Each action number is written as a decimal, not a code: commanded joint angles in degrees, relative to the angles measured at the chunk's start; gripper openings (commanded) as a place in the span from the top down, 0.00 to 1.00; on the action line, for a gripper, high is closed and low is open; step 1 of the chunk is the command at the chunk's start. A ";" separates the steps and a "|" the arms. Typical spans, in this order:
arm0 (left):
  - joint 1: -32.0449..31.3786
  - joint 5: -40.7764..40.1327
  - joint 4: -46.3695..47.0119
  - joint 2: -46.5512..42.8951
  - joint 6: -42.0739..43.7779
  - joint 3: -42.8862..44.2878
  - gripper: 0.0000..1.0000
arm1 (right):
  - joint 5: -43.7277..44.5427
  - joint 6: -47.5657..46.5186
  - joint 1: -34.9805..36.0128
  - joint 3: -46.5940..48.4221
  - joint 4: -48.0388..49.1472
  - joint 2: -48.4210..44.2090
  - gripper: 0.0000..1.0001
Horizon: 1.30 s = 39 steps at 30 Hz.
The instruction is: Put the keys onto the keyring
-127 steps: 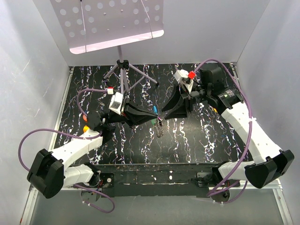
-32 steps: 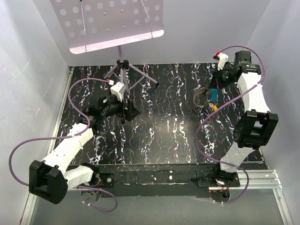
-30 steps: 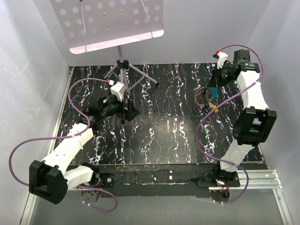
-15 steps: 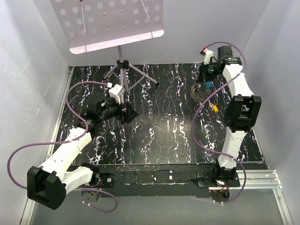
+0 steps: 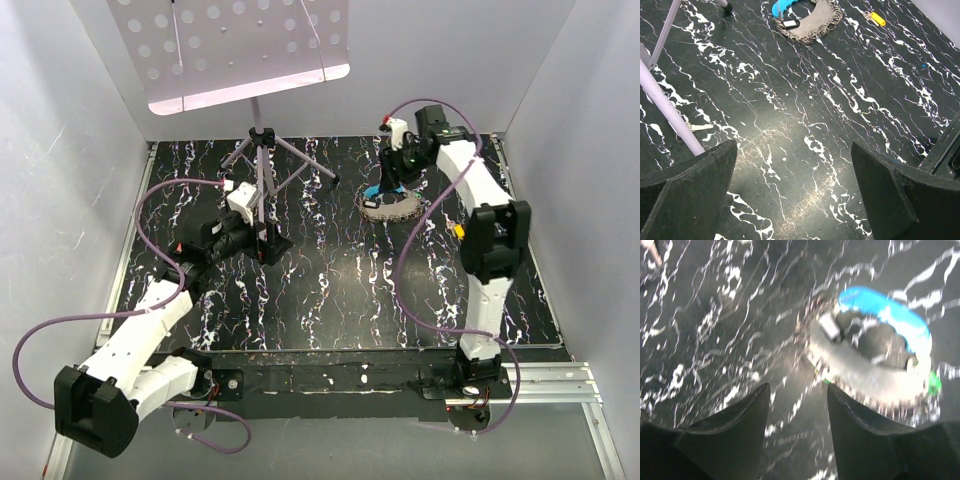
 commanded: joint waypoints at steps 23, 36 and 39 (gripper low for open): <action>0.76 -4.49 -11.95 -13.57 -16.28 4.01 0.02 | -30.19 11.62 -20.20 -67.97 31.59 -68.28 0.23; 0.67 -7.31 -20.31 -18.32 -12.24 4.81 0.02 | -16.84 16.72 -22.31 -63.32 15.97 -74.26 0.19; 0.76 -7.75 -20.93 -19.37 -11.89 5.34 0.02 | -16.21 17.17 -22.14 -61.82 14.80 -75.31 0.15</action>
